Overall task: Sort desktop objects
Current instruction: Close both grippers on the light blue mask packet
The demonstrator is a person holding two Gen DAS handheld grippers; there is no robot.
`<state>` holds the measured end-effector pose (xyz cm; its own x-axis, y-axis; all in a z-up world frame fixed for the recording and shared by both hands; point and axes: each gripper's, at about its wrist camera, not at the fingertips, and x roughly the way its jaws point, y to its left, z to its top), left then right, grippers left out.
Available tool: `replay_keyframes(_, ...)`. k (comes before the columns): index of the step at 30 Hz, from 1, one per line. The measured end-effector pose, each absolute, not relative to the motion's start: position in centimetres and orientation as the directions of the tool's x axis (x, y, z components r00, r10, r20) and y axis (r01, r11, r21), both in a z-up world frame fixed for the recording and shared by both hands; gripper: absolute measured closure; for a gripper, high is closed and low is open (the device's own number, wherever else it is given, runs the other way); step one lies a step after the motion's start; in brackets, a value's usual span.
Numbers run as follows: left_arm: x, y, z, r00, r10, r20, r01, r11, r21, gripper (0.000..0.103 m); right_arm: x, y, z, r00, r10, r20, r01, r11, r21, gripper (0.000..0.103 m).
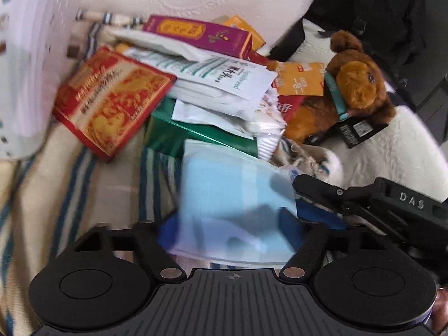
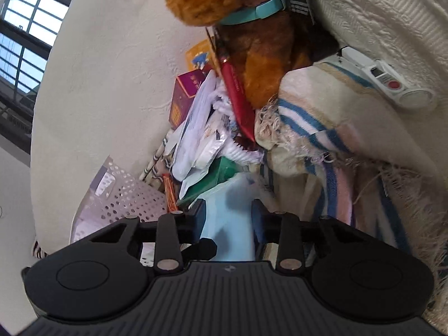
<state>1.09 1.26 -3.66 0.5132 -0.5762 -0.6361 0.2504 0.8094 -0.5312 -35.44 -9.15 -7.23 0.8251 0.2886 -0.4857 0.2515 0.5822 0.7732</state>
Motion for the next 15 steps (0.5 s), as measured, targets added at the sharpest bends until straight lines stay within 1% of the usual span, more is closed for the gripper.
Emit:
replay_keyframes(1, 1.2, 1.7, -3.8, 0.514, -0.583, -0.629, 0.236, 0.801, -0.549, 0.033, -35.5, -9.2, -7.1, 0.826, 0.283, -0.487, 0.251, 0.59, 0.768, 0.062)
replay_keyframes(2, 1.5, 2.1, -4.1, 0.511, -0.587, -0.628, 0.219, 0.795, -0.565, 0.044, -35.5, -9.2, -7.0, 0.826, 0.276, -0.492, 0.253, 0.598, 0.761, 0.061)
replay_keyframes(3, 1.7, 2.6, -4.3, 0.51, -0.592, -0.624, 0.193, 0.786, -0.587, 0.05, -35.6, -9.3, -6.9, 0.828, 0.265, -0.494, 0.257, 0.604, 0.754, 0.061)
replay_keyframes(4, 2.0, 3.1, -4.6, 0.504, -0.606, -0.616, 0.173, 0.769, -0.615, 0.053, -35.7, -9.3, -6.6, 0.833, 0.251, -0.492, 0.255, 0.615, 0.746, 0.058)
replay_keyframes(5, 2.3, 3.5, -4.8, 0.497, -0.617, -0.61, 0.154, 0.754, -0.638, 0.063, -35.9, -9.3, -6.4, 0.837, 0.233, -0.495, 0.258, 0.629, 0.733, 0.052)
replay_keyframes(6, 2.4, 3.8, -4.9, 0.492, -0.625, -0.606, 0.143, 0.744, -0.652, 0.07, -36.0, -9.3, -6.1, 0.838, 0.208, -0.504, 0.268, 0.648, 0.713, 0.046)
replay_keyframes(7, 2.5, 4.0, -4.9, 0.489, -0.629, -0.604, 0.139, 0.74, -0.658, 0.071, -36.1, -9.3, -5.8, 0.841, 0.189, -0.507, 0.27, 0.666, 0.696, 0.04)
replay_keyframes(8, 2.5, 3.9, -4.9, 0.488, -0.629, -0.605, 0.14, 0.741, -0.657, 0.071, -36.2, -9.3, -5.7, 0.843, 0.173, -0.509, 0.271, 0.681, 0.68, 0.039)
replay_keyframes(9, 2.5, 3.8, -4.9, 0.488, -0.624, -0.611, 0.142, 0.747, -0.649, 0.057, -36.0, -9.4, -5.7, 0.835, 0.171, -0.523, 0.279, 0.688, 0.67, 0.039)
replay_keyframes(10, 2.5, 3.6, -4.9, 0.484, -0.627, -0.61, 0.149, 0.746, -0.649, 0.054, -35.5, -9.6, -6.0, 0.816, 0.19, -0.546, 0.289, 0.684, 0.67, 0.039)
replay_keyframes(11, 2.5, 3.4, -4.9, 0.482, -0.631, -0.607, 0.152, 0.743, -0.652, 0.04, -34.8, -9.8, -6.5, 0.793, 0.215, -0.569, 0.302, 0.673, 0.675, 0.042)
replay_keyframes(12, 2.6, 3.2, -5.0, 0.479, -0.645, -0.595, 0.17, 0.733, -0.658, 0.031, -34.0, -10.0, -7.0, 0.778, 0.229, -0.585, 0.31, 0.67, 0.675, 0.044)
replay_keyframes(13, 2.4, 2.9, -4.9, 0.486, -0.648, -0.587, 0.183, 0.732, -0.656, 0.028, -33.4, -10.0, -7.3, 0.771, 0.237, -0.591, 0.309, 0.672, 0.673, 0.046)
replay_keyframes(14, 2.2, 2.5, -4.9, 0.495, -0.639, -0.59, 0.191, 0.742, -0.643, 0.027, -33.0, -10.0, -7.3, 0.772, 0.249, -0.585, 0.303, 0.665, 0.683, 0.045)
replay_keyframes(15, 1.9, 2.0, -4.7, 0.506, -0.622, -0.597, 0.207, 0.76, -0.616, 0.029, -32.8, -9.8, -7.2, 0.772, 0.254, -0.582, 0.303, 0.658, 0.689, 0.045)
